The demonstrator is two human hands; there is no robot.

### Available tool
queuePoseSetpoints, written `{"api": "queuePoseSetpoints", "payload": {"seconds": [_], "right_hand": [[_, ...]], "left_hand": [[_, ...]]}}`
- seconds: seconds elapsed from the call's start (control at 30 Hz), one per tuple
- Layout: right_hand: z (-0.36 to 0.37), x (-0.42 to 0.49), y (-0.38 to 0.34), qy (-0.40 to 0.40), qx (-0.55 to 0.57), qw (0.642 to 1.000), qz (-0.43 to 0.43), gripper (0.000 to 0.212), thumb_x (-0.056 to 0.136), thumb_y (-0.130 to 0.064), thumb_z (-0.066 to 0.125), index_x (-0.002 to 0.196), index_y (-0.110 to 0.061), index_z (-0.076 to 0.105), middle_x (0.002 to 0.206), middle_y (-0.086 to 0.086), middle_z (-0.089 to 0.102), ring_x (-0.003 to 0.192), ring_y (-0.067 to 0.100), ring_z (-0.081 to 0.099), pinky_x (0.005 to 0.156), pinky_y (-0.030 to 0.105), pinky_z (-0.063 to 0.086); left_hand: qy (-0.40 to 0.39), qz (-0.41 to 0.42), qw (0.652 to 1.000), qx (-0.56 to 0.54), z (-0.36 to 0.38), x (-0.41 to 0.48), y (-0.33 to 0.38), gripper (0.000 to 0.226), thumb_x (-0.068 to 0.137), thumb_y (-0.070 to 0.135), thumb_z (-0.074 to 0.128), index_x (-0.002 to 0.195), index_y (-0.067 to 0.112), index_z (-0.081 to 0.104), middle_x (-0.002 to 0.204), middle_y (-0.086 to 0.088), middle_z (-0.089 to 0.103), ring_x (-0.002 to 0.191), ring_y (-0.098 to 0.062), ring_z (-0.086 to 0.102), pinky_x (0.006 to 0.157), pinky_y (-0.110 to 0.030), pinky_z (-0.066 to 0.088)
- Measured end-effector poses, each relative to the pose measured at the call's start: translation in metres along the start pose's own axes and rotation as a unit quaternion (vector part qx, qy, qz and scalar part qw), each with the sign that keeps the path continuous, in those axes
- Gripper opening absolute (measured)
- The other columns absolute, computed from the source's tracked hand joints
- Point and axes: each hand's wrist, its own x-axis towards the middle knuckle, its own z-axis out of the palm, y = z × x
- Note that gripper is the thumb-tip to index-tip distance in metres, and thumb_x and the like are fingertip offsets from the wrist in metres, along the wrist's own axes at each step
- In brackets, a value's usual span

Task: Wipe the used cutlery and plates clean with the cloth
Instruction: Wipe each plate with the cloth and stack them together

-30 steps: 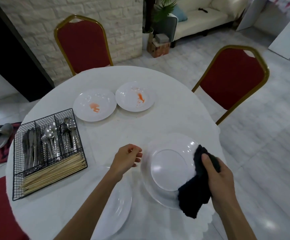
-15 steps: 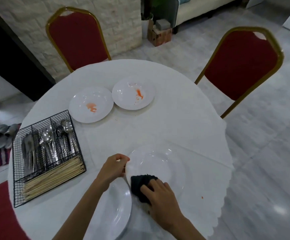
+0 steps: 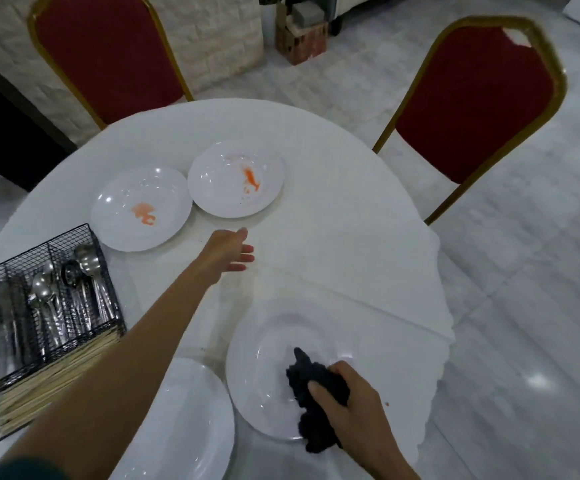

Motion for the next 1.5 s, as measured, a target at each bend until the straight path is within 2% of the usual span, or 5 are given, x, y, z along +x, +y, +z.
{"api": "queuePoseSetpoints", "payload": {"seconds": [0.43,0.73,1.07,1.23,1.5], "right_hand": [[-0.058,-0.007,0.026,0.185,0.171,0.955,0.159,0.015,0.085,-0.014,0.079,0.083,-0.004,0.069,0.069,0.01,0.071,0.057,0.012,0.066,0.049,0.014,0.045],[-0.061,-0.006,-0.017,0.199,0.231,0.943,0.135,0.019,0.09,-0.025,0.074,0.101,-0.019,0.06,0.095,0.009,0.073,0.08,0.029,0.073,0.068,0.048,0.063],[-0.016,-0.014,-0.118,0.076,0.063,0.98,-0.172,0.003,0.103,-0.028,0.055,0.103,-0.029,0.058,0.089,-0.013,0.071,0.08,-0.003,0.067,0.066,0.012,0.052],[0.052,-0.03,-0.094,-0.022,-0.215,0.914,-0.343,0.048,0.106,-0.049,0.027,0.14,-0.029,0.055,0.144,-0.014,0.05,0.137,0.001,0.037,0.117,0.02,0.024],[0.042,-0.057,-0.055,0.019,-0.316,0.832,-0.455,0.043,0.081,-0.022,0.052,0.119,-0.029,0.071,0.124,-0.014,0.068,0.117,0.012,0.065,0.108,0.032,0.035]], "left_hand": [[0.039,-0.084,0.961,-0.261,0.005,0.081,0.016,0.013,0.103,0.017,0.05,0.105,0.006,0.057,0.094,-0.009,0.067,0.08,-0.021,0.068,0.083,-0.036,0.056],[0.099,-0.016,0.903,-0.417,-0.007,-0.037,-0.064,0.044,0.071,-0.005,0.047,0.113,0.0,0.061,0.116,-0.018,0.066,0.105,-0.034,0.064,0.09,-0.046,0.057],[0.101,0.084,0.964,-0.231,0.015,-0.18,-0.098,0.037,0.103,0.052,0.041,0.122,0.029,0.062,0.121,0.011,0.061,0.112,-0.011,0.058,0.099,-0.043,0.051],[0.156,0.158,0.956,-0.194,0.013,-0.218,-0.078,0.039,0.106,0.047,0.035,0.098,0.027,0.068,0.102,0.008,0.07,0.098,-0.003,0.065,0.087,-0.023,0.051],[0.206,0.182,0.936,-0.22,-0.039,-0.219,-0.083,0.061,0.089,0.072,0.045,0.114,0.021,0.067,0.122,0.0,0.069,0.117,-0.02,0.061,0.106,-0.048,0.046]]}}
